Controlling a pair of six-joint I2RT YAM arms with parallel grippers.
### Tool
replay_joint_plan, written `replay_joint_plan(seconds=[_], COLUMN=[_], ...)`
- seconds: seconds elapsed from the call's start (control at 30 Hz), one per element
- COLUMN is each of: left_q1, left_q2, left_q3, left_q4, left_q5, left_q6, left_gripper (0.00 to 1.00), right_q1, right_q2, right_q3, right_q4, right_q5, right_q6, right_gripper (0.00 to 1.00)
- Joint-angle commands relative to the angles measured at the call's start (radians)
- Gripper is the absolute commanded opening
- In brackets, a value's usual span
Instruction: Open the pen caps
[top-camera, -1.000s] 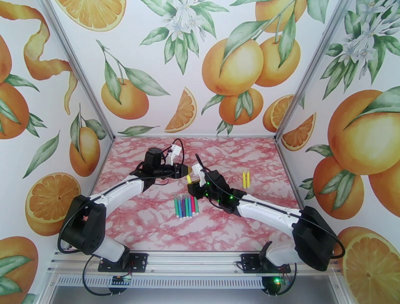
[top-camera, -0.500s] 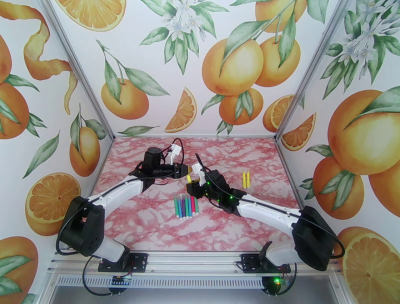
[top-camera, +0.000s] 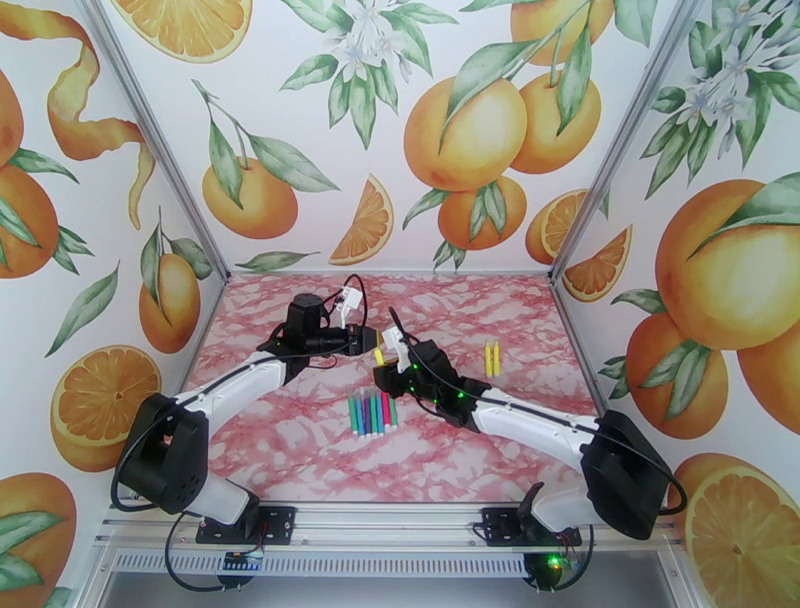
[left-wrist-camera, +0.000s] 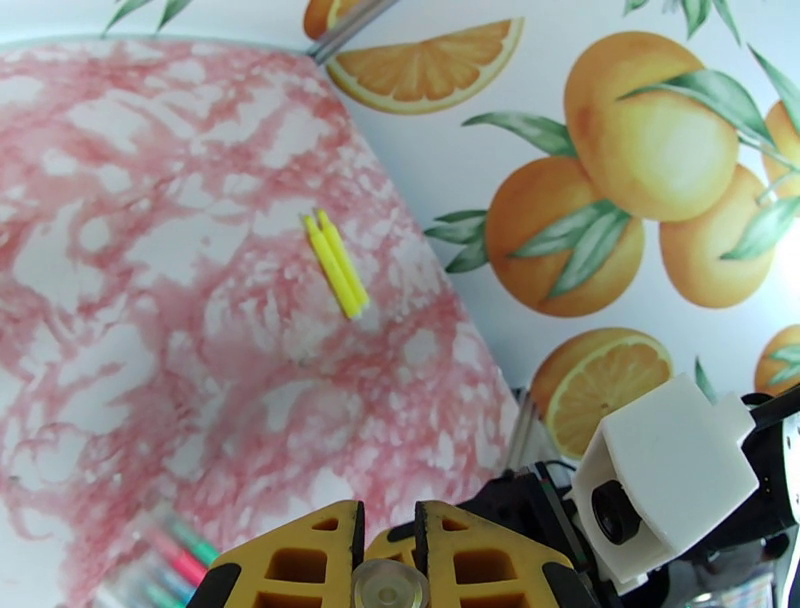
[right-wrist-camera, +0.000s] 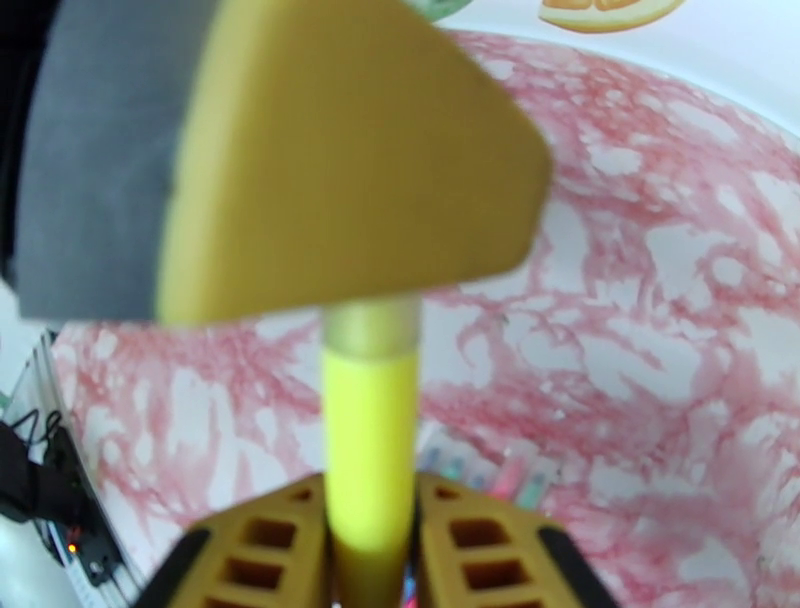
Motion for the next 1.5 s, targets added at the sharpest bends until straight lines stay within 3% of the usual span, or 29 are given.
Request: replay_joint_plan(seconds=[0.0,0.3,1.07,1.47], left_q1=[-0.005,0.008,0.080,0.102], left_q2=[-0.026,-0.038,-0.050,-0.109], left_q3=[0.030,0.058,0.071,0.032], left_q4=[0.024,-0.034,-0.023,-0.032], left_q5=[0.008,-0.061,-0.150,-0.250], left_q6=[0.005,0.030,-0.009,-0.030], left_gripper=[0.00,0.00,0.00,0.00], right_q1=[0.004,0.005,0.013,0.013], right_q2=[0.006,-0.008,-0.069,-0.096], right_q3=[0.006,-0.040,-0.156,-0.202], right_q4=[0.031,0.036,0.044,0.050], right_q5=[-0.013,0.012,0.050,0.069], right_q6=[-0.010,-0.024,-0.051,-0.061], right_gripper=[0.19,0.08,0.03,0.01])
